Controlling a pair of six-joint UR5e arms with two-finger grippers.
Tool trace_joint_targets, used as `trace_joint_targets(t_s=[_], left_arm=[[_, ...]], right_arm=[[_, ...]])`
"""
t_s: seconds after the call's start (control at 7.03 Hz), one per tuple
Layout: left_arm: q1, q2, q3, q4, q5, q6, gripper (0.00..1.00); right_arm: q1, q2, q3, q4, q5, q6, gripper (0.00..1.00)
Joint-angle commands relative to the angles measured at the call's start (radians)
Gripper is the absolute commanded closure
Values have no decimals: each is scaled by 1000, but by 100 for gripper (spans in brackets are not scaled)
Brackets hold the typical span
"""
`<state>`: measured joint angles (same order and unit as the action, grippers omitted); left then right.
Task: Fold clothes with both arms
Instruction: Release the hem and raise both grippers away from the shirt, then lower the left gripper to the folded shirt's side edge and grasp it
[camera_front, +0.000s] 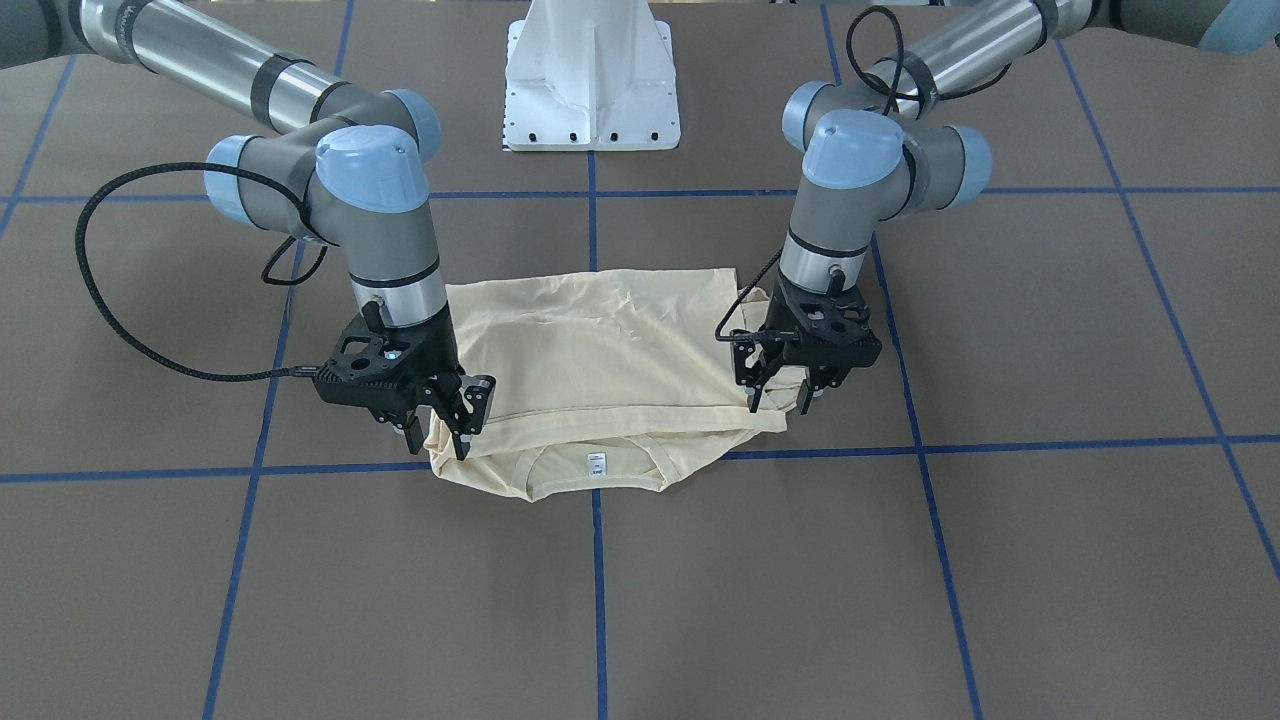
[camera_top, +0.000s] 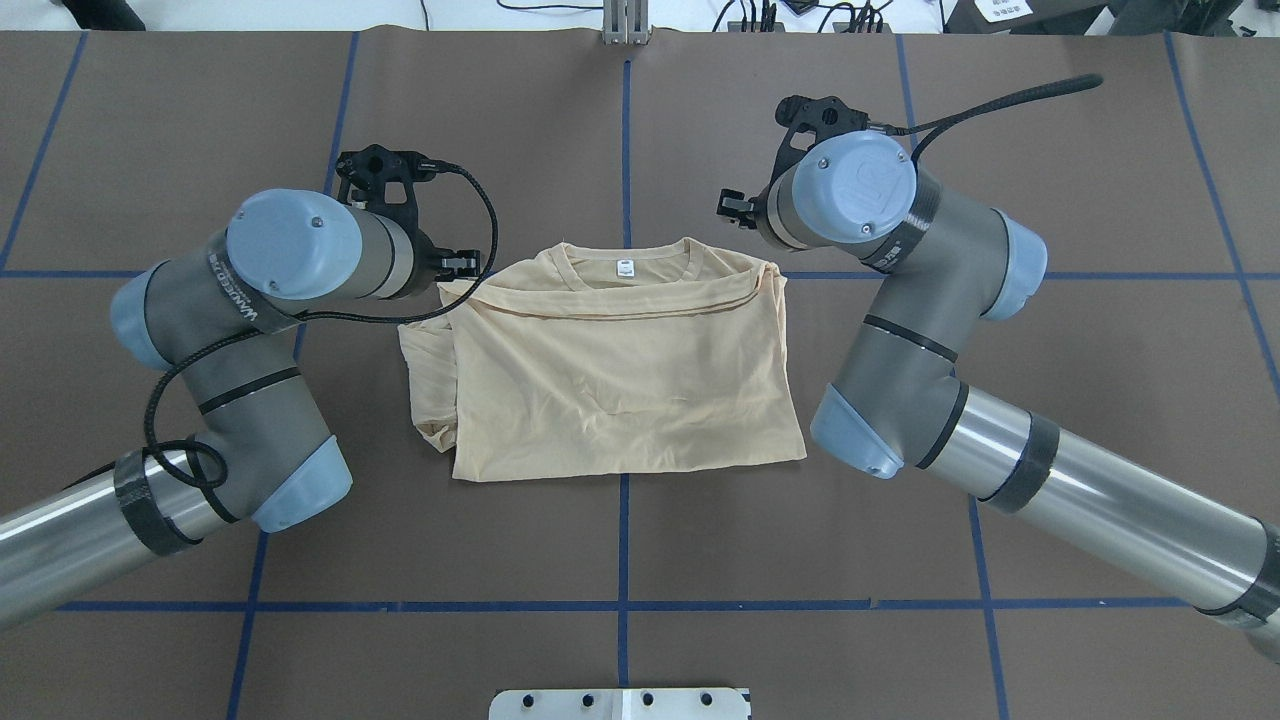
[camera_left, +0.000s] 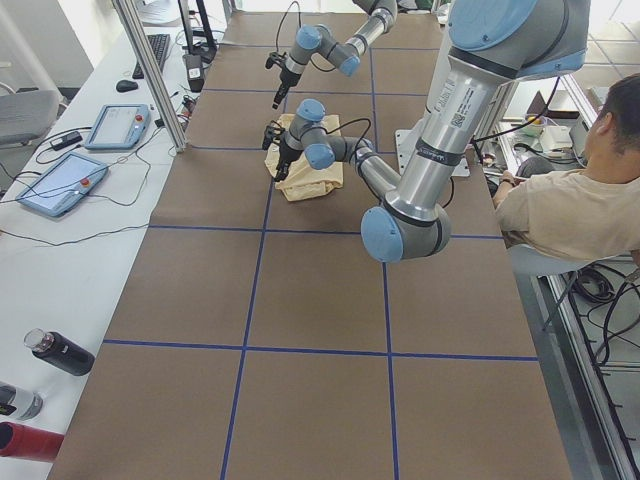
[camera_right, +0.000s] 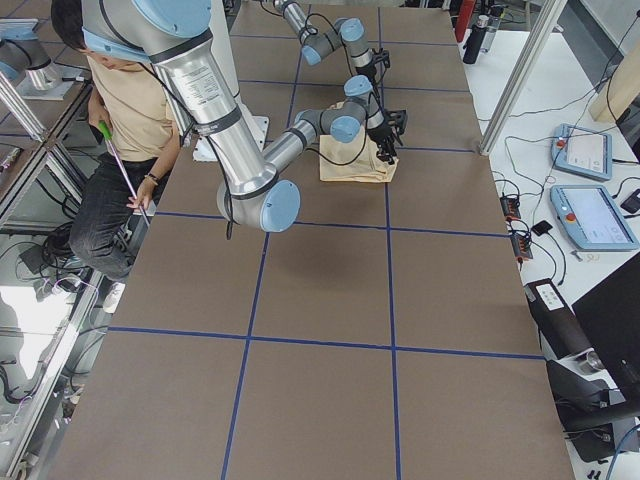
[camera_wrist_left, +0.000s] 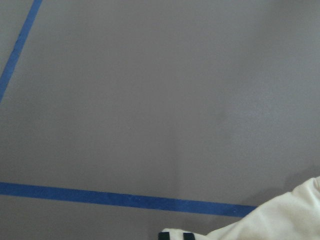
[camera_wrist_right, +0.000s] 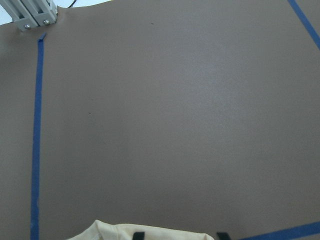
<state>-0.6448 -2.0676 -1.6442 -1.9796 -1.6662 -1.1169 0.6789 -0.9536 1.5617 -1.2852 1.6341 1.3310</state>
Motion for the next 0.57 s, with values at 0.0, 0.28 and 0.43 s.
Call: trace_joint_targets(t_s=[0.0, 0.28, 0.43], left_arm=[[-1, 94, -126, -2, -75, 36, 0], [106, 144, -190, -4, -64, -94, 0], [172, 144, -197, -1, -58, -168, 0]], right_arm=[[39, -51, 73, 0, 93, -77, 0], [37, -63, 89, 1, 87, -78, 0], [37, -65, 89, 1, 84, -78, 0]])
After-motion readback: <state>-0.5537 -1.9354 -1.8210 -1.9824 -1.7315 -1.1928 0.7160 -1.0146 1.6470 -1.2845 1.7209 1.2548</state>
